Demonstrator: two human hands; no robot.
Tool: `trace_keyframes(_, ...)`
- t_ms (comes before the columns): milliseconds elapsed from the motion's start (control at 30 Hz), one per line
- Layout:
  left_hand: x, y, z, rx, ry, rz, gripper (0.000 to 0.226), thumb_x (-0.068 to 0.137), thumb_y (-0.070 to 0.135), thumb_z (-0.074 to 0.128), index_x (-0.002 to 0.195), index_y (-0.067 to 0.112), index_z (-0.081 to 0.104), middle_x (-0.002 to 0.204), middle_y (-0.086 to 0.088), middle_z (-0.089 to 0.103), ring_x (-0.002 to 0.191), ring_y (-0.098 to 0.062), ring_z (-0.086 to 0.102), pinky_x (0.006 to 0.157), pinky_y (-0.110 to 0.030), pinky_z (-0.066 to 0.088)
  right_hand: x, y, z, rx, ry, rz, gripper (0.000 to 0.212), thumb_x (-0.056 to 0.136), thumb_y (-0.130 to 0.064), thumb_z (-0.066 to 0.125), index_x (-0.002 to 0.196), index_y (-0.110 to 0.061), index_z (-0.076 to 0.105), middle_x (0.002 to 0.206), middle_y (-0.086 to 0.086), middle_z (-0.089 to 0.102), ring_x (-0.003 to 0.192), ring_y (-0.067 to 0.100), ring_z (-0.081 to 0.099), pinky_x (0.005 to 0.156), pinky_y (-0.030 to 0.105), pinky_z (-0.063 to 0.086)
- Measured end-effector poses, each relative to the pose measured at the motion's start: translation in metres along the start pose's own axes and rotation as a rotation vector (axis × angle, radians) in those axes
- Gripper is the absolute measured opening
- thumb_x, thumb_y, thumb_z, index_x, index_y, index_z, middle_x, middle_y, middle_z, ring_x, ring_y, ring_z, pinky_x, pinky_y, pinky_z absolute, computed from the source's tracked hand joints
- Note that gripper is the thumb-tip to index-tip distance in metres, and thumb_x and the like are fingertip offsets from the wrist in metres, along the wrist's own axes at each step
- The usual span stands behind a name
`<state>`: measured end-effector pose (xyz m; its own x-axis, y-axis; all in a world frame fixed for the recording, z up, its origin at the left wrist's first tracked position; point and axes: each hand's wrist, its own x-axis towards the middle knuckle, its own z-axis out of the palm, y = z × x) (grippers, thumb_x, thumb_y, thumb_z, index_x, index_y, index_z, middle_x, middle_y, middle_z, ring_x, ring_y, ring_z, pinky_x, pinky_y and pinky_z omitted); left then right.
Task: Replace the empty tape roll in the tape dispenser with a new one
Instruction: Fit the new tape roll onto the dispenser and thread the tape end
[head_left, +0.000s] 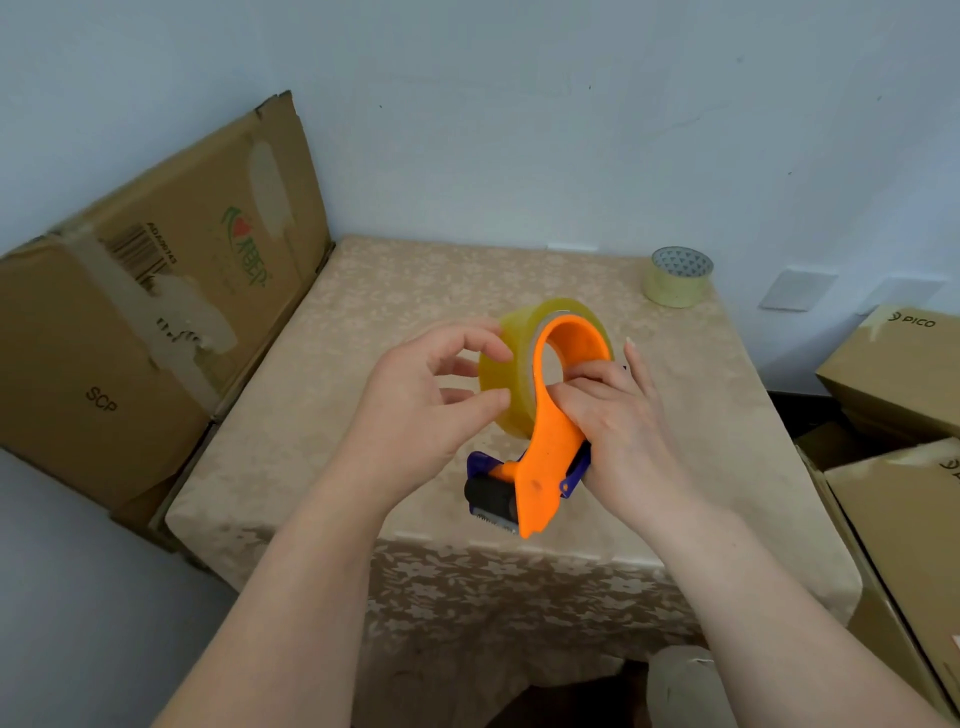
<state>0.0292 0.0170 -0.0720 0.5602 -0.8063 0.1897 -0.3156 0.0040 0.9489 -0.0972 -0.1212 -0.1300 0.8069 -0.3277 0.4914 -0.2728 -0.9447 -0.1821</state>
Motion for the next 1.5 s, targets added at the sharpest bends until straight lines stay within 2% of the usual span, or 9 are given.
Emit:
trace_keyframes(167, -0.001, 0.002, 0.0, 0.038, 0.02, 0.028, 0.056, 0.068, 0.009, 0.058, 0.114, 0.04, 0.056, 0.11, 0.016, 0.052, 0.086, 0.003, 0.047, 0.07, -0.02, 0.053, 0.001, -0.004, -0.004, -0.03, 0.047, -0.072, 0.015, 0.081, -0.013, 0.056, 0.091, -0.018, 0.065, 0.084, -0.002, 0.071, 0.105, 0.016, 0.045, 0.113, 0.044, 0.007)
trace_keyframes(267, -0.002, 0.004, 0.0, 0.086, 0.017, 0.026, 0.065, 0.063, 0.011, 0.051, 0.122, 0.038, 0.055, 0.115, 0.018, 0.044, 0.084, 0.001, 0.044, 0.072, -0.025, 0.053, 0.002, -0.006, -0.007, -0.027, 0.069, -0.099, 0.019, 0.085, -0.02, 0.047, 0.092, -0.02, 0.065, 0.088, -0.003, 0.072, 0.107, 0.016, 0.046, 0.116, 0.043, 0.006)
trace_keyframes(500, -0.003, 0.007, -0.001, 0.075, 0.009, -0.008, 0.056, 0.059, 0.008, 0.052, 0.103, 0.043, 0.054, 0.076, 0.044, 0.044, 0.077, -0.018, 0.049, 0.052, -0.014, 0.041, 0.0, -0.007, -0.006, -0.017, 0.082, -0.111, 0.017, 0.086, -0.021, 0.046, 0.096, -0.024, 0.059, 0.091, -0.004, 0.072, 0.109, 0.016, 0.046, 0.116, 0.043, 0.006)
trace_keyframes(700, -0.003, 0.008, -0.001, 0.079, 0.016, 0.049, 0.041, 0.055, 0.008, 0.052, 0.082, 0.039, 0.051, 0.11, 0.016, 0.058, 0.084, -0.01, 0.044, 0.068, -0.031, 0.052, -0.001, -0.005, -0.004, -0.037, 0.071, -0.115, 0.016, 0.086, -0.021, 0.045, 0.099, -0.029, 0.049, 0.091, -0.005, 0.072, 0.11, 0.015, 0.045, 0.116, 0.042, 0.005)
trace_keyframes(900, -0.001, 0.006, -0.009, 0.08, 0.047, 0.025, 0.046, 0.059, 0.01, 0.057, 0.098, 0.034, 0.057, 0.096, 0.029, 0.054, 0.1, -0.011, 0.049, 0.085, -0.039, 0.053, 0.0, -0.007, -0.006, -0.043, 0.063, -0.142, 0.015, 0.086, -0.021, 0.051, 0.096, -0.024, 0.062, 0.092, -0.007, 0.072, 0.11, 0.015, 0.047, 0.117, 0.045, 0.004)
trace_keyframes(1067, -0.002, 0.008, -0.008, 0.05, 0.012, 0.038, 0.046, 0.058, 0.003, 0.052, 0.092, 0.035, 0.056, 0.084, 0.037, 0.05, 0.09, -0.021, 0.054, 0.058, -0.019, 0.046, -0.002, -0.008, -0.006, -0.053, 0.018, -0.147, 0.016, 0.087, -0.022, 0.051, 0.097, -0.024, 0.064, 0.094, -0.008, 0.072, 0.112, 0.015, 0.047, 0.118, 0.045, 0.002)
trace_keyframes(1200, -0.001, 0.005, -0.005, 0.057, 0.038, 0.087, 0.048, 0.057, 0.002, 0.05, 0.09, 0.037, 0.056, 0.089, 0.013, 0.051, 0.089, -0.01, 0.046, 0.061, -0.03, 0.052, -0.002, -0.008, -0.007, -0.052, 0.008, -0.134, 0.018, 0.086, -0.022, 0.049, 0.096, -0.023, 0.065, 0.092, -0.007, 0.072, 0.111, 0.016, 0.046, 0.117, 0.044, 0.003)
trace_keyframes(1367, -0.002, 0.007, -0.001, 0.015, 0.051, 0.057, 0.051, 0.059, 0.004, 0.049, 0.098, 0.035, 0.059, 0.087, 0.007, 0.045, 0.082, -0.005, 0.044, 0.054, -0.014, 0.041, 0.0, -0.008, -0.009, -0.031, 0.046, -0.136, 0.016, 0.084, -0.019, 0.05, 0.098, -0.027, 0.053, 0.091, -0.006, 0.072, 0.111, 0.016, 0.046, 0.117, 0.041, 0.002)
trace_keyframes(1500, -0.001, 0.006, -0.004, -0.121, -0.044, -0.086, 0.053, 0.068, 0.02, 0.058, 0.116, 0.041, 0.057, 0.12, 0.01, 0.055, 0.109, -0.01, 0.056, 0.083, -0.026, 0.05, 0.002, -0.012, -0.012, -0.02, 0.056, -0.121, 0.019, 0.083, -0.018, 0.053, 0.1, -0.026, 0.051, 0.094, -0.004, 0.072, 0.112, 0.016, 0.046, 0.117, 0.042, 0.005)
